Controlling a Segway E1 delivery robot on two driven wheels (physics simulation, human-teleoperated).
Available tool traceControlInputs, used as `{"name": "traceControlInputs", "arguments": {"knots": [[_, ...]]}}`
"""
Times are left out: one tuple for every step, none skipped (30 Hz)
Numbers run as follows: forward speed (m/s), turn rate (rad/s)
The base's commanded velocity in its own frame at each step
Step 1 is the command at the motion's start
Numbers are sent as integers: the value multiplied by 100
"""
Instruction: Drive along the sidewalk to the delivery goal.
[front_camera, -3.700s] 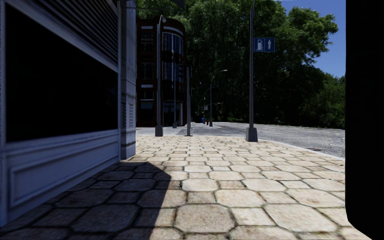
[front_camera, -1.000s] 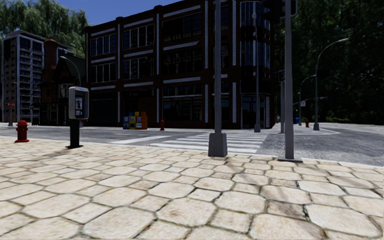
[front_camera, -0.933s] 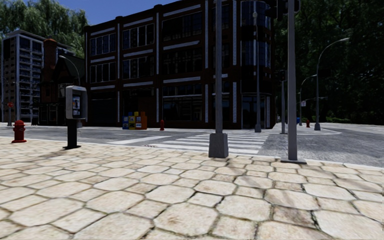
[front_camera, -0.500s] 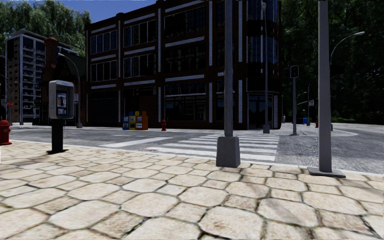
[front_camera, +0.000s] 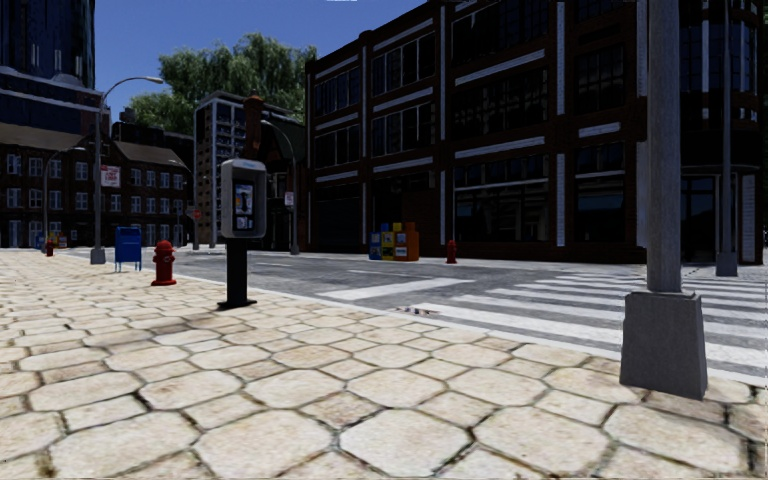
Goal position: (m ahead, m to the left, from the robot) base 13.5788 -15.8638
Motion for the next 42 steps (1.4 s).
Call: {"name": "traceControlInputs", "arguments": {"knots": [[178, 0], [178, 0], [178, 0], [175, 0], [163, 0], [148, 0], [133, 0], [125, 0], [121, 0], [114, 0], [111, 0], [110, -6], [109, -35], [109, -57], [109, -70], [109, -89], [108, -108], [107, -116], [105, -118], [104, -117], [103, -12], [100, -3], [99, 0], [98, -2], [98, -25], [98, -101], [98, -115], [98, -120], [98, -120], [98, -117], [98, -33], [98, -9], [98, -9], [98, -3], [98, -2], [101, -1], [111, -1], [119, -1], [127, -1], [129, -7], [131, -84], [131, -98]]}}
